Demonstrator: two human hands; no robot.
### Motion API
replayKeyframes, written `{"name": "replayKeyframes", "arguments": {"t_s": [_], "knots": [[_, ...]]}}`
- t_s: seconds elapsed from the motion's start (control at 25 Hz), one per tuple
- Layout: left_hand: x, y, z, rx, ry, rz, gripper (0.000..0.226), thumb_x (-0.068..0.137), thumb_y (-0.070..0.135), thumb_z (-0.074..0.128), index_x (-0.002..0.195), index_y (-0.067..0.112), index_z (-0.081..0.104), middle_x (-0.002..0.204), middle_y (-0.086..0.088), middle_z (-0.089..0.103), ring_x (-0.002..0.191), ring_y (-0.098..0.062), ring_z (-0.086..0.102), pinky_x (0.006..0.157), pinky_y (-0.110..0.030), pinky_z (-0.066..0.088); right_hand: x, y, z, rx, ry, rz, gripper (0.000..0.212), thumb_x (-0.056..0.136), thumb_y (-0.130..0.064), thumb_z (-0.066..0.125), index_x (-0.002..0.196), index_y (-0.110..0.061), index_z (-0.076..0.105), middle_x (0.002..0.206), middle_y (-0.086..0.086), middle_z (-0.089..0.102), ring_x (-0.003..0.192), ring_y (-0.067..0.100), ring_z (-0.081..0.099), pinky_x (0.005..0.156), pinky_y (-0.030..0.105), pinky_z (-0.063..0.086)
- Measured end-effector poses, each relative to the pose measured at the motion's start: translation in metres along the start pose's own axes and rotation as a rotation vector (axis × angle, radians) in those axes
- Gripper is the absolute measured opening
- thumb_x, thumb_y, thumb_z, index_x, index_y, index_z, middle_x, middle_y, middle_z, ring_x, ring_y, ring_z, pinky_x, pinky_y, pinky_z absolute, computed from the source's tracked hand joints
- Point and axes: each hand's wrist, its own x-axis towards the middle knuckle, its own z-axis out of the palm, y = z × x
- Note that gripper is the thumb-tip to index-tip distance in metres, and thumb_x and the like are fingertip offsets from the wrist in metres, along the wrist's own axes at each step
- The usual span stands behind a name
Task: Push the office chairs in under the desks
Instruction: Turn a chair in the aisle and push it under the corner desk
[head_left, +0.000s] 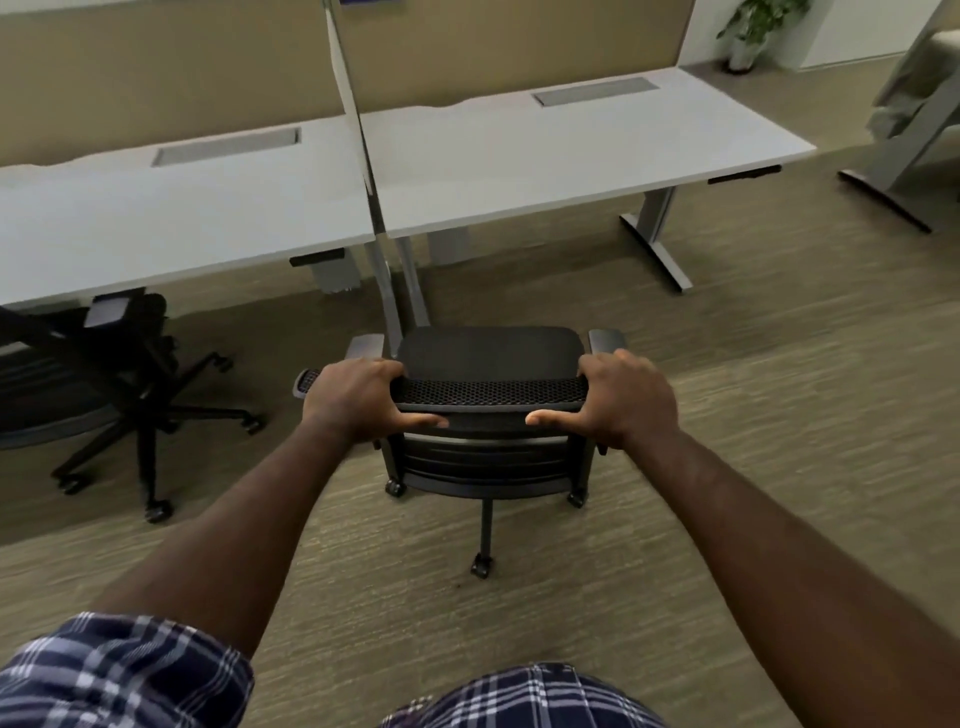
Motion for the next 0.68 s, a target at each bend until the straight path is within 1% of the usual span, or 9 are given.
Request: {"name": "replayKeyframes", "arguments": {"t_s": [0.04,0.12,0.2,0.32,0.36,0.48,0.52,0.64,0.68], "knots": [[0.019,0.008,-0.001,-0.005,0.013,-0.004,0.095,0.044,0.11,0.025,0.088,0.035,0.063,0.074,0.015,0.055,0.066,-0.007,0.051,0.051,-0.025,0.034,0.017,0.016,-0.002,-0.011,0.005,-0.013,0.094,0.051,-0.109,0.025,0.073,-0.021,0.048,0.07,-0.004,0.046,0.069,0.019,0.045,0.059,0.033,0.034],[0.033,0.013,0.0,-0.011,0.001,-0.01,0.093,0.044,0.11,0.024,0.085,0.035,0.061,0.075,0.014,0.058,0.067,-0.008,0.052,0.052,-0.026,0.038,0.03,0.026,-0.002,-0.02,0.006,-0.038,0.094,0.051,-0.109,0.025,0.073,-0.021,0.049,0.07,-0.004,0.046,0.068,0.018,0.044,0.059,0.032,0.033],[0.056,0.02,0.007,-0.014,0.001,-0.034,0.093,0.044,0.11,0.025,0.085,0.034,0.061,0.078,0.012,0.061,0.067,-0.009,0.054,0.054,-0.028,0.042,0.051,0.048,0.001,-0.021,-0.004,-0.047,0.094,0.051,-0.109,0.026,0.074,-0.02,0.052,0.071,-0.003,0.051,0.068,0.018,0.046,0.059,0.032,0.034],[0.086,0.033,0.01,-0.021,0.008,-0.049,0.094,0.044,0.111,0.025,0.085,0.034,0.061,0.077,0.013,0.06,0.066,-0.008,0.055,0.056,-0.029,0.049,0.078,0.074,0.005,-0.039,-0.011,-0.067,0.096,0.051,-0.109,0.025,0.077,-0.022,0.054,0.075,-0.002,0.056,0.071,0.018,0.049,0.061,0.033,0.036],[0.099,0.036,0.012,-0.022,0.014,-0.059,0.094,0.044,0.111,0.024,0.084,0.034,0.061,0.075,0.013,0.058,0.065,-0.008,0.054,0.055,-0.029,0.048,0.092,0.086,0.007,-0.032,-0.024,-0.068,0.095,0.05,-0.109,0.026,0.078,-0.022,0.055,0.076,-0.002,0.057,0.072,0.019,0.049,0.062,0.033,0.038],[0.13,0.045,0.015,-0.023,0.016,-0.068,0.09,0.045,0.111,0.025,0.079,0.034,0.058,0.07,0.016,0.052,0.061,-0.005,0.049,0.049,-0.026,0.039,0.124,0.11,0.011,-0.019,-0.05,-0.058,0.093,0.048,-0.109,0.027,0.079,-0.025,0.053,0.08,-0.001,0.056,0.075,0.021,0.049,0.066,0.036,0.044],[0.144,0.048,0.017,-0.028,0.016,-0.077,0.088,0.045,0.111,0.026,0.075,0.034,0.056,0.068,0.017,0.051,0.06,-0.003,0.048,0.048,-0.026,0.039,0.139,0.118,0.011,-0.027,-0.067,-0.058,0.093,0.047,-0.11,0.027,0.079,-0.026,0.051,0.08,-0.001,0.055,0.076,0.021,0.048,0.066,0.036,0.044],[0.192,0.056,0.023,-0.032,0.034,-0.1,0.085,0.047,0.11,0.025,0.069,0.032,0.051,0.064,0.016,0.049,0.058,-0.003,0.047,0.05,-0.029,0.045,0.189,0.147,0.014,-0.025,-0.105,-0.084,0.09,0.047,-0.11,0.023,0.077,-0.028,0.044,0.08,-0.003,0.052,0.076,0.019,0.045,0.065,0.035,0.037],[0.194,0.06,0.022,-0.037,0.042,-0.086,0.085,0.048,0.11,0.025,0.068,0.032,0.05,0.062,0.015,0.048,0.056,-0.003,0.046,0.048,-0.028,0.043,0.191,0.151,0.015,-0.015,-0.102,-0.096,0.089,0.047,-0.11,0.023,0.078,-0.028,0.043,0.081,-0.004,0.05,0.076,0.018,0.044,0.065,0.034,0.035]]}}
